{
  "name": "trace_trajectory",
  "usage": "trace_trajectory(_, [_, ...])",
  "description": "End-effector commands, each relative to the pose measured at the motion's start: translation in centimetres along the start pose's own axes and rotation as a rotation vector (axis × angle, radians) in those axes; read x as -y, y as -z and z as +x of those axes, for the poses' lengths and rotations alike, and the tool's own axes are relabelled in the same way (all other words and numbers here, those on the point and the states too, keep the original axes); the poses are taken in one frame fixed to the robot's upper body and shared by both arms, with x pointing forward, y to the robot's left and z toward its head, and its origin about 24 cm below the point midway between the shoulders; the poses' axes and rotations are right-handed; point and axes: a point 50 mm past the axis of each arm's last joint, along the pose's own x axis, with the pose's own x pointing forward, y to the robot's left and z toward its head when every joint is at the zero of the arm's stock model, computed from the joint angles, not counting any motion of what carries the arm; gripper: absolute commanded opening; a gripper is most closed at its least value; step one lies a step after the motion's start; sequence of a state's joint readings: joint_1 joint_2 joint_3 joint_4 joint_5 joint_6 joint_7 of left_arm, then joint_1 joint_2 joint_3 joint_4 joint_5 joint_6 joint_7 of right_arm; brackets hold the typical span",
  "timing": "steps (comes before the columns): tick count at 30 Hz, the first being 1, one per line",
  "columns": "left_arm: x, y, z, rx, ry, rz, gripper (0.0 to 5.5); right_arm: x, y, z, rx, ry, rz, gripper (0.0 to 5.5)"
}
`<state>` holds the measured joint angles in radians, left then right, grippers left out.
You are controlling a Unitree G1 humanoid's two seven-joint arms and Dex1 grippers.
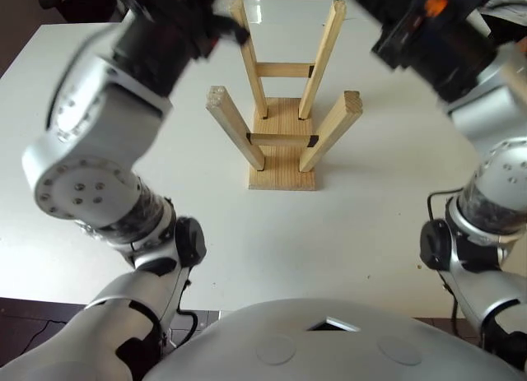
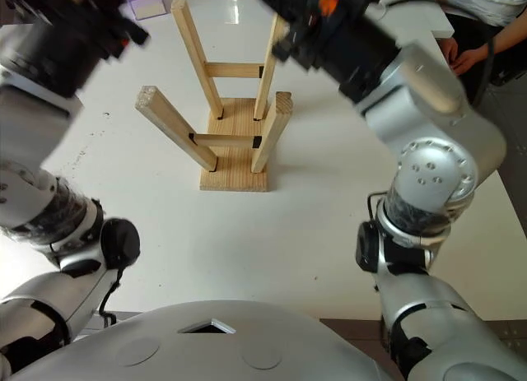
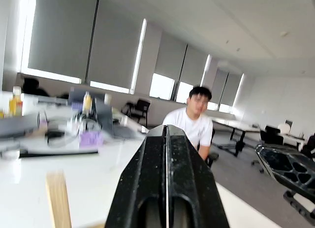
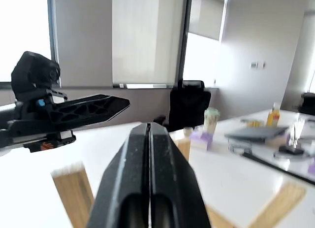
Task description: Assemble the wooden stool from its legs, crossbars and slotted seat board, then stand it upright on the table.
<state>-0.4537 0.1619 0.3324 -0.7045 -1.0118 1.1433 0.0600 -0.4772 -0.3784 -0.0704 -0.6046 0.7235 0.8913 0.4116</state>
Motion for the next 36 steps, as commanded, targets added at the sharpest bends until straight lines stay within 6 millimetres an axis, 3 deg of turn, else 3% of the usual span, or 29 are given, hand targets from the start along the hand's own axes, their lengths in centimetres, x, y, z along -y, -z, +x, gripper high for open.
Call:
trace_trajectory(1, [-1.2, 7.2, -1.4, -0.296, -0.094, -0.039, 0.03, -0.8, 6.2, -0.1, -0.223, 0.006, -0.013, 0.00])
trace_trajectory(3, [-1.3, 6.2, -1.2, -0.206, -0.099, -0.043, 0.03, -0.5, 4.7, 0.3, -0.136, 0.004, -0.026, 0.00])
trace_trajectory(5, [-1.2, 3.7, -0.9, -0.054, -0.086, -0.029, 0.03, 0.1, 1.9, 0.2, -0.002, 0.019, -0.022, 0.00])
trace_trajectory(8, [-0.5, -1.5, -1.3, 0.242, -0.035, -0.024, 0.03, 2.1, -3.7, -0.7, 0.274, 0.078, 0.063, 0.00])
trace_trajectory(10, [-0.6, -5.8, -2.5, 0.447, 0.015, -0.058, 0.03, 4.3, -7.5, -2.5, 0.454, 0.148, 0.118, 0.00])
trace_trajectory(11, [-1.1, -7.4, -3.2, 0.509, 0.019, -0.071, 0.03, 5.2, -8.2, -3.5, 0.490, 0.186, 0.136, 0.00])
trace_trajectory(13, [-4.0, -8.6, -5.3, 0.516, -0.039, -0.074, 0.03, 7.0, -6.0, -4.9, 0.359, 0.311, 0.095, 0.00])
trace_trajectory(15, [-7.9, -6.8, -7.5, 0.357, -0.185, -0.051, 0.03, 7.6, -0.9, -5.1, 0.074, 0.358, 0.013, 0.00])
trace_trajectory(17, [-12.1, -1.5, -10.1, -0.018, -0.347, -0.006, 0.03, 6.7, 6.0, -6.2, -0.238, 0.345, -0.065, 0.00])
trace_trajectory(19, [-13.2, 4.5, -14.4, -0.469, -0.352, 0.059, 0.03, 5.0, 10.9, -7.3, -0.392, 0.299, -0.071, 0.00])
trace_trajectory(20, [-12.7, 6.2, -16.3, -0.636, -0.298, 0.079, 0.03, 4.3, 12.2, -7.4, -0.423, 0.279, -0.082, 0.00])
trace_trajectory(22, [-10.6, 7.1, -17.1, -0.768, -0.113, 0.048, 0.03, 4.0, 13.1, -7.2, -0.416, 0.254, -0.075, 0.00])
trace_trajectory(25, [-8.5, 8.2, -15.3, -0.811, 0.111, 0.063, 0.03, 4.6, 13.6, -6.5, -0.412, 0.241, -0.101, 0.00])
trace_trajectory(28, [-5.9, 9.2, -12.5, -0.700, 0.246, 0.049, 0.03, 4.9, 12.9, -4.8, -0.374, 0.089, -0.128, 0.00])
trace_trajectory(32, [-2.6, 11.5, -10.6, -0.552, 0.210, 0.023, 0.03, 3.9, 12.0, -0.7, -0.317, -0.237, -0.143, 0.00])
trace_trajectory(36, [-4.3, 12.6, -9.9, -0.524, 0.058, 0.101, 0.03, 1.3, 11.9, 1.3, -0.308, -0.530, -0.130, 0.00])
